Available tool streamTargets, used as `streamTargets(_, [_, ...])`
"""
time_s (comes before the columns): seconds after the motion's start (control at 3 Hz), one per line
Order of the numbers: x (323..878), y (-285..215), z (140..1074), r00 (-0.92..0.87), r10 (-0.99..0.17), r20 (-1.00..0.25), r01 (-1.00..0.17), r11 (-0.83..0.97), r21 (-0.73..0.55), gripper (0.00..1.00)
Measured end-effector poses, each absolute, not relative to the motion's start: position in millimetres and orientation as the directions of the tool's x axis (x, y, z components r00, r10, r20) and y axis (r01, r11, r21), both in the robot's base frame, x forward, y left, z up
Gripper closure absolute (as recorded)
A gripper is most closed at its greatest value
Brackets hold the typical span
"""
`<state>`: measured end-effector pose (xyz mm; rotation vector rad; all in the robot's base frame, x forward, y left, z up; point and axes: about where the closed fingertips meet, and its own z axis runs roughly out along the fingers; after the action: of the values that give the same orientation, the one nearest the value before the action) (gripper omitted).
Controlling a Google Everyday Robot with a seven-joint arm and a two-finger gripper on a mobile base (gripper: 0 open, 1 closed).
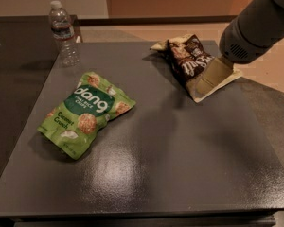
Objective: Pick brown chip bag
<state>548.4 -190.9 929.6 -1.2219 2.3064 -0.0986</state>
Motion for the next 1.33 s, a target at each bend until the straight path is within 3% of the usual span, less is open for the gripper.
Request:
streamTargets(0.67, [611,-229,903,-0.619,-0.654,-0.435,-0.606,0.750,-0.266,0.00])
streamTargets(1.33, [650,-238,870,-0.687,-0.571,-0.450,-0.581,0.803,-0.131,0.00])
